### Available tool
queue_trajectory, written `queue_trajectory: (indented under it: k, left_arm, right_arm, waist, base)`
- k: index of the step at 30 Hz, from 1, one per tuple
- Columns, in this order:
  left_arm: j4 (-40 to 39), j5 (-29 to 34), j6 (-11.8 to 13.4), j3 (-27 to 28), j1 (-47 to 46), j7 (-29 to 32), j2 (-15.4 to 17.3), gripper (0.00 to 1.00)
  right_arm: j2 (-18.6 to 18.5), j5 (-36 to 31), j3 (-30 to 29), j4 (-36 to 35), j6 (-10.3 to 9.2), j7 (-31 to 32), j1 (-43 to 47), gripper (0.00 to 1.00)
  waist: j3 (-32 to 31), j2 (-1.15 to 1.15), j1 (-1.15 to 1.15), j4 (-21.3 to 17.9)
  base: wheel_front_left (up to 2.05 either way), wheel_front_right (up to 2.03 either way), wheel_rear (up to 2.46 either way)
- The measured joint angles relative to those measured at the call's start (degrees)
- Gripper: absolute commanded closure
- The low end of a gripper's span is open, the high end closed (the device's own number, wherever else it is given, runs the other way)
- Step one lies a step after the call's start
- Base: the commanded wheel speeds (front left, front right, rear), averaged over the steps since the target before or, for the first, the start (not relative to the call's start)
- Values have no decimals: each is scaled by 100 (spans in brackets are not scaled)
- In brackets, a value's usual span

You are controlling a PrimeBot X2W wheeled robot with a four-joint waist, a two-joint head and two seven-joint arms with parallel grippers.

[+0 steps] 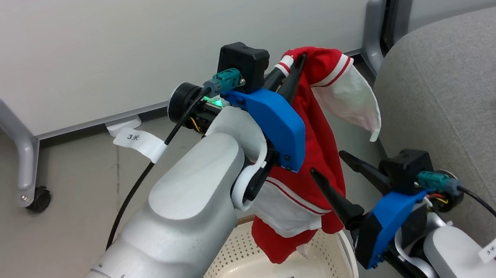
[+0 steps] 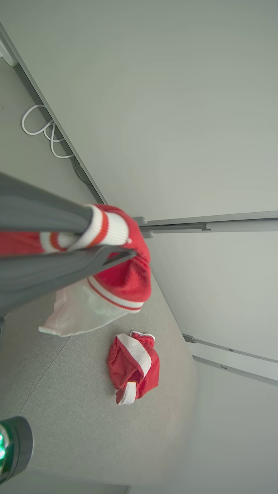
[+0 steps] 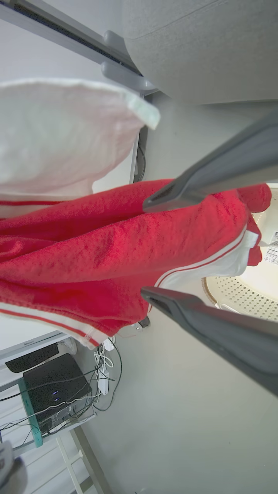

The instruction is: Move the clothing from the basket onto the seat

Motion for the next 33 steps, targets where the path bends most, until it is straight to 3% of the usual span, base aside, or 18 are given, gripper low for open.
queue_trajectory:
  k: [21, 22, 23, 24, 33]
  left_arm:
    - [-382, -387, 107, -472, -33, -11, -1, 100]
    - [-386, -402, 108, -490, -41, -25, -1, 100]
    - [-387, -428, 116, -503, -48, -27, -1, 100]
    - [-387, -436, 120, -514, -51, -42, -1, 100]
    - [-293, -536, 149, -613, -111, -102, -1, 100]
  right_arm:
    - [0, 758, 844, 2721, 0, -155, -1911, 0]
    - [0, 832, 888, 2808, 0, -190, -1950, 54]
    - [0, 891, 931, 2888, 0, -241, -1987, 71]
    - [0, 958, 984, 2958, 0, -293, -2020, 100]
    - [0, 1411, 1336, 3432, 0, -639, -2241, 100]
  waist:
    - [-45, 0, 0, 228]
    - [-46, 0, 0, 232]
    - [-45, 0, 0, 234]
    - [-43, 0, 0, 237]
    - [-54, 0, 0, 221]
  base:
    - [0, 0, 0]
    - [0, 0, 0]
    - [0, 0, 0]
    - [0, 0, 0]
    - [0, 0, 0]
